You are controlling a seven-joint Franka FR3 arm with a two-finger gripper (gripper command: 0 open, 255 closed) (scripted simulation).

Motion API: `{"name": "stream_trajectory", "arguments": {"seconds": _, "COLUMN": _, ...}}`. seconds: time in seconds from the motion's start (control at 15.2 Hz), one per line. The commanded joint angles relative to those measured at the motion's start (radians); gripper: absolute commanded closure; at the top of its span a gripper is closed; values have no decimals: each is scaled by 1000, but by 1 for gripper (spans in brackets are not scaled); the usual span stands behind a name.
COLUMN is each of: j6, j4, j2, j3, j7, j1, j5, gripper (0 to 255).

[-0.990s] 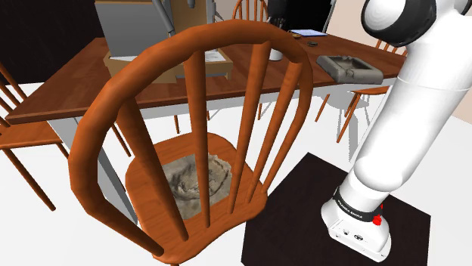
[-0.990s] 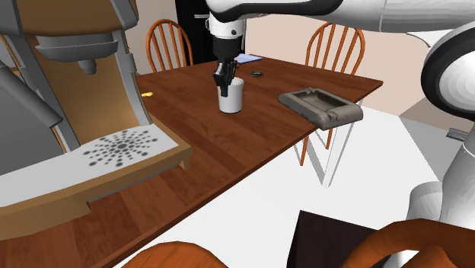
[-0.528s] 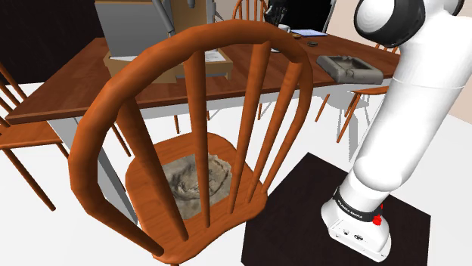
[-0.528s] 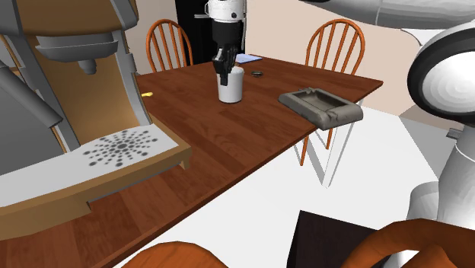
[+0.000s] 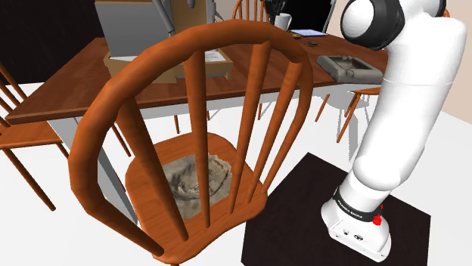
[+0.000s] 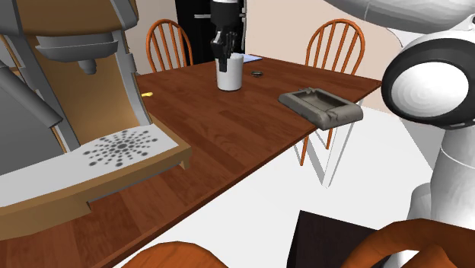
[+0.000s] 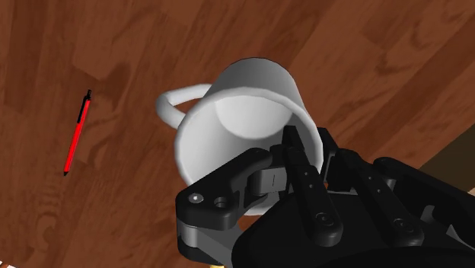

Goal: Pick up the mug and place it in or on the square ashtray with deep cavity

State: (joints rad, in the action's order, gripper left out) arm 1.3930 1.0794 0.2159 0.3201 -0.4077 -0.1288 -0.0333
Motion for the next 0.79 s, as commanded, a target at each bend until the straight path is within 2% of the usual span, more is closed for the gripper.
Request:
{"name": "stream_trajectory", "arguments": {"seconds": 0.0, "j6": -46, "j4": -76, "j2": 31, "j3": 3, "j7": -6, "j1": -11, "j5": -12, "gripper": 255}}
{"name": "stream_trajectory", "arguments": {"seconds": 0.13, "j6": -93, "j4": -158, "j2": 67, "j3": 5, "j7": -11, "j1": -24, "j5": -26, "gripper": 255}}
{"name": "stream_trajectory", "arguments": {"seconds": 0.4, "j6": -42, "j4": 36, "j2": -83, "j3": 24, "j7": -62, "j1": -30, "j5": 17, "gripper": 255}}
{"name": "stream_trajectory", "arguments": {"seconds": 0.73, "j6": -21, "j4": 186, "j2": -221, "j3": 52, "j7": -134, "j1": -57, "j5": 57, "gripper": 255}}
